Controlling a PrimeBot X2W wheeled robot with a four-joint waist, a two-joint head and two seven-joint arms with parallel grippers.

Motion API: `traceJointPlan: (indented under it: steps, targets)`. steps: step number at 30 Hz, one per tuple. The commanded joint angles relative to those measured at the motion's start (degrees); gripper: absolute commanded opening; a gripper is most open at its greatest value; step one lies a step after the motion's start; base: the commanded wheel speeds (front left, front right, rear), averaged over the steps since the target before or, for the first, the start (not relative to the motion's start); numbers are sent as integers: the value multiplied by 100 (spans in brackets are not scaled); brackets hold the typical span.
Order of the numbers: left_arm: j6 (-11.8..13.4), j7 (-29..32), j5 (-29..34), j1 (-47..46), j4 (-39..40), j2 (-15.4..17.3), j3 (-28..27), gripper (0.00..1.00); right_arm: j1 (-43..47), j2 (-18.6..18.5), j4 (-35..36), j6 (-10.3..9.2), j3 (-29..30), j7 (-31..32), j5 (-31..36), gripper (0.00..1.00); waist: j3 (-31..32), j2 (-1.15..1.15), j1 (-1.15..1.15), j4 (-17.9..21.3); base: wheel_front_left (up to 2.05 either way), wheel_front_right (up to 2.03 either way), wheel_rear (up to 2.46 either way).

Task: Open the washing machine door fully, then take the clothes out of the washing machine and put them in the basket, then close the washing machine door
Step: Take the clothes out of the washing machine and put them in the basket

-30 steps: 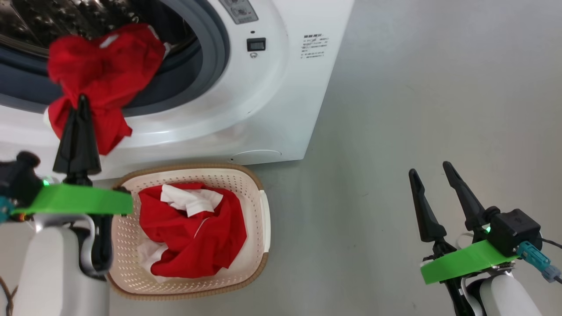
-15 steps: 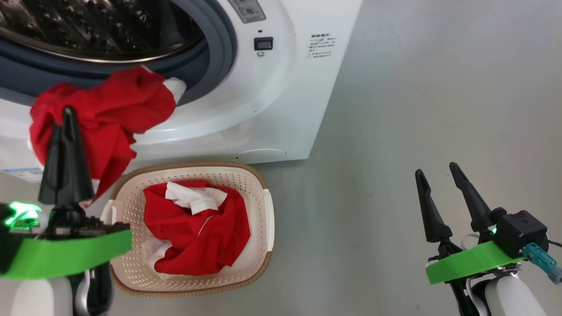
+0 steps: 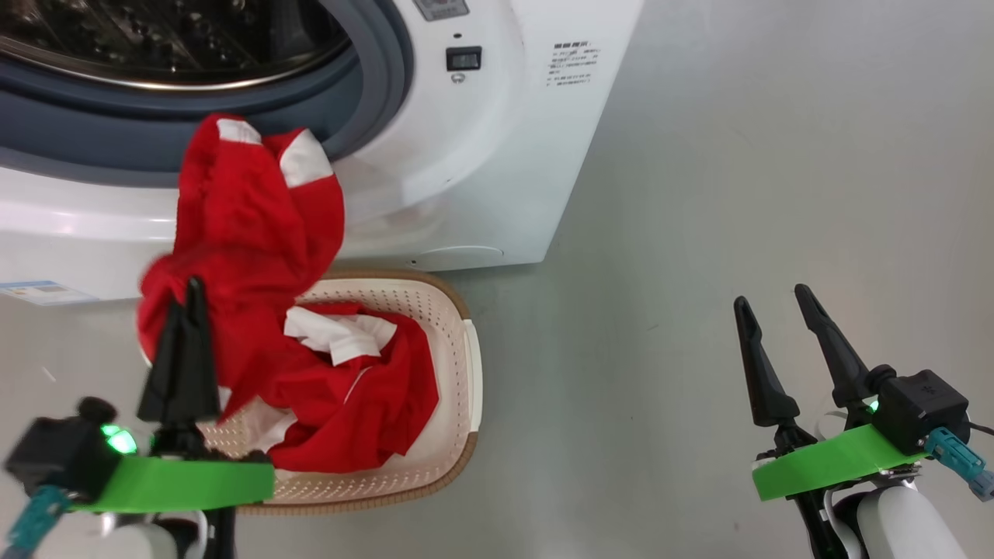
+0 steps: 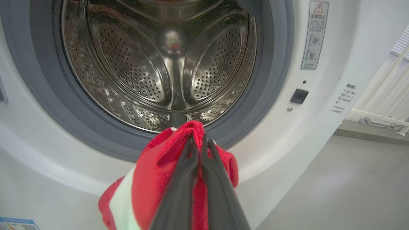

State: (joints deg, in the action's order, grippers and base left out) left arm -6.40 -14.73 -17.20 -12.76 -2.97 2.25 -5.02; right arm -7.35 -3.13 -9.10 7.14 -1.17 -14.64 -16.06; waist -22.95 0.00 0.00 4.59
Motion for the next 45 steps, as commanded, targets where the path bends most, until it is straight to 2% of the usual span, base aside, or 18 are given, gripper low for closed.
traceJointPlan:
  steps: [1, 13, 23, 37, 45]
  targets:
    - [41, -27, 84, 65, -85, 64, -125, 0, -73, -24, 150, 35, -155, -36, 36, 100, -57, 0, 0, 20, 0, 0, 0]
    - [-70, -27, 618, -755, -2487, 64, 31, 0, -304, 8, 204, 35, -214, -36, 30, 100, -541, 0, 0, 125, 0, 0, 0]
    - [-103, -27, 1011, -1520, -4057, 192, 253, 0, -502, 21, 256, 35, -259, -36, 15, 100, -971, 0, 0, 301, 0, 0, 0]
    - [-108, -27, 1031, -2631, -5634, 481, 652, 0, -778, 24, 329, 35, -401, -36, -64, 100, -1683, 0, 0, 345, 0, 0, 0]
    - [-108, -27, 1028, -2961, -5998, 575, 668, 0, -882, 24, 346, 35, -498, -36, -85, 100, -1817, 0, 0, 411, 0, 0, 0]
